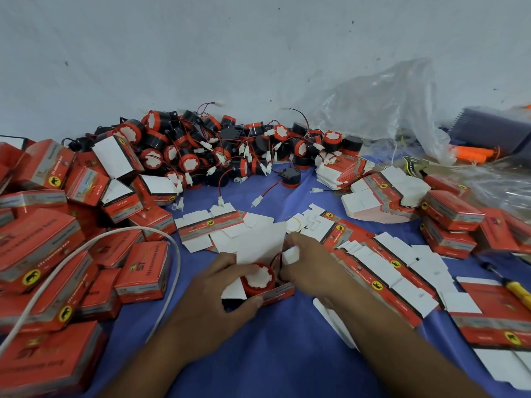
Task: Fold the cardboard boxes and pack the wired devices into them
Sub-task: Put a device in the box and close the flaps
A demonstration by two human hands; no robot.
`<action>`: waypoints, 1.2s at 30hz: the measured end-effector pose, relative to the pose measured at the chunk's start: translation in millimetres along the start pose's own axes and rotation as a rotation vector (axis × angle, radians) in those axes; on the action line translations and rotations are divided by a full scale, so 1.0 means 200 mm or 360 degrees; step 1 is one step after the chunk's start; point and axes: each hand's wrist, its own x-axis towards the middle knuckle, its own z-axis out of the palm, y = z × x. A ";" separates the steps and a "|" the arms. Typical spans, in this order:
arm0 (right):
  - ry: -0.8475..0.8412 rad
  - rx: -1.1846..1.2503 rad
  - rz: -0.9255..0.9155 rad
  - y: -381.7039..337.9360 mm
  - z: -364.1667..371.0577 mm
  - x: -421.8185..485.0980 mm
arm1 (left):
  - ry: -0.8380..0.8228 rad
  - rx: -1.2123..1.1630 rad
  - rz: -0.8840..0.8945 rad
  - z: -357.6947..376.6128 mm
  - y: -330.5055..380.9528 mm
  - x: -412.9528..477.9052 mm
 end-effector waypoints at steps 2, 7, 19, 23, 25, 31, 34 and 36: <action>0.0058 -0.0032 -0.0043 0.01 0.00 0.01 | 0.0142 -0.0050 -0.0129 0.01 0.00 0.00; 0.0307 -0.0231 -0.0138 0.03 0.04 0.00 | 0.0447 -0.0393 -0.0440 0.02 -0.01 0.02; 0.0565 -0.0323 -0.0649 0.08 0.10 0.01 | 0.0535 -0.0466 -0.0388 0.03 0.00 0.03; 0.0453 -0.0374 -0.0603 0.06 0.08 0.00 | 0.0576 -0.0484 -0.0352 0.03 0.00 0.03; 0.0373 -0.0426 -0.0625 0.05 0.06 0.00 | 0.0591 -0.0504 -0.0331 0.03 0.01 0.03; 0.0203 -0.0472 -0.0604 0.04 0.02 0.00 | 0.0585 -0.0511 -0.0295 0.04 0.02 0.04; 0.0227 -0.0455 -0.0528 0.05 0.03 0.01 | 0.0562 -0.0367 -0.0259 0.03 0.03 0.03; 0.0192 -0.0458 -0.0513 0.06 0.03 0.02 | 0.0543 -0.0232 -0.0233 0.02 0.02 0.03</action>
